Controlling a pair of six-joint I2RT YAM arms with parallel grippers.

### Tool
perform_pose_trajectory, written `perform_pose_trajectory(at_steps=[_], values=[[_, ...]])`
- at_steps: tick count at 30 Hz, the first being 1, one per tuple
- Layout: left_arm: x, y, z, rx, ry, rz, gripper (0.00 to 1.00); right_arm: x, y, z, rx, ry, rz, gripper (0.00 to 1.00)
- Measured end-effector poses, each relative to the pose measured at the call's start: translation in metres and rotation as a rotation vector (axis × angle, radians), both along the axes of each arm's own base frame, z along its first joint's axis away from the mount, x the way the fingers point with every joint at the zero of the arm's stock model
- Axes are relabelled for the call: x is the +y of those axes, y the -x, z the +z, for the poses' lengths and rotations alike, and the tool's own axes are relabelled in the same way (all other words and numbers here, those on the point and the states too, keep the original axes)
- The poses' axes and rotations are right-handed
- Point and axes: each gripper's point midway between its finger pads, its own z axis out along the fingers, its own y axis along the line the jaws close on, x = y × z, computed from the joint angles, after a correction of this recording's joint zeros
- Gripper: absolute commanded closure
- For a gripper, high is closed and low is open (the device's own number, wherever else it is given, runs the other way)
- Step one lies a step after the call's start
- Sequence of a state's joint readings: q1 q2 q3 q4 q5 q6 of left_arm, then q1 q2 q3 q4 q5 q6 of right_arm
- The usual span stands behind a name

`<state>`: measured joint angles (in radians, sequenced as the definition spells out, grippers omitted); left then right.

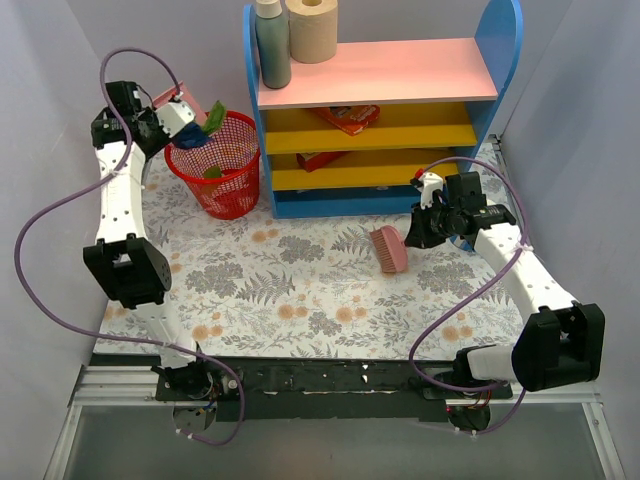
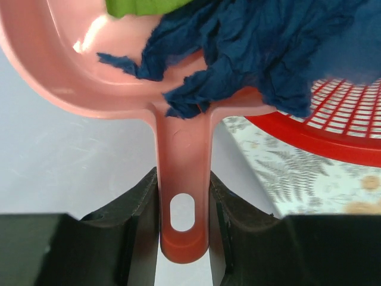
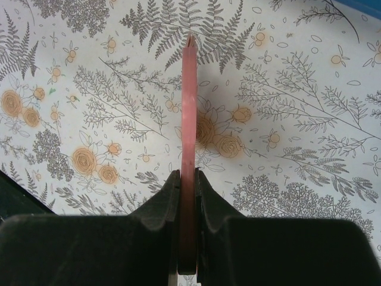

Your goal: Sweep away the paper scraps from the table

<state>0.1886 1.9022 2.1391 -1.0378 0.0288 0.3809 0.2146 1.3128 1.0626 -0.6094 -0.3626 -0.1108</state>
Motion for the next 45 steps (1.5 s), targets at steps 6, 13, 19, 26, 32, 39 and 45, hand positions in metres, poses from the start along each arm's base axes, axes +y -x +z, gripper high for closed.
perform_pose_trajectory(at_steps=[6,13,19,26,32,39,45], values=[[-0.006,-0.01,0.002,-0.051,-0.287,-0.215,1.0,-0.002,0.002,-0.002,0.005,0.0,-0.007,0.99],[-0.014,-0.019,0.017,-0.144,-0.542,-0.382,1.0,-0.002,0.0,-0.002,0.001,-0.001,-0.009,0.99],[-0.009,-0.03,0.044,-0.235,-0.614,-0.354,1.0,-0.003,0.001,-0.002,0.0,-0.004,-0.011,0.99],[-0.002,-0.032,0.075,-0.324,-0.512,-0.208,1.0,-0.003,0.001,-0.001,0.0,-0.007,-0.01,0.99],[0.003,-0.041,0.15,-0.537,-0.195,0.051,1.0,-0.003,0.001,-0.001,0.0,-0.007,-0.01,0.99],[-0.037,0.001,0.145,-0.542,0.237,0.108,1.0,-0.003,0.001,-0.002,0.002,-0.007,-0.01,0.99],[-0.105,0.06,0.092,-0.317,0.515,-0.06,1.0,-0.003,-0.001,-0.006,0.017,-0.003,-0.01,0.99]])
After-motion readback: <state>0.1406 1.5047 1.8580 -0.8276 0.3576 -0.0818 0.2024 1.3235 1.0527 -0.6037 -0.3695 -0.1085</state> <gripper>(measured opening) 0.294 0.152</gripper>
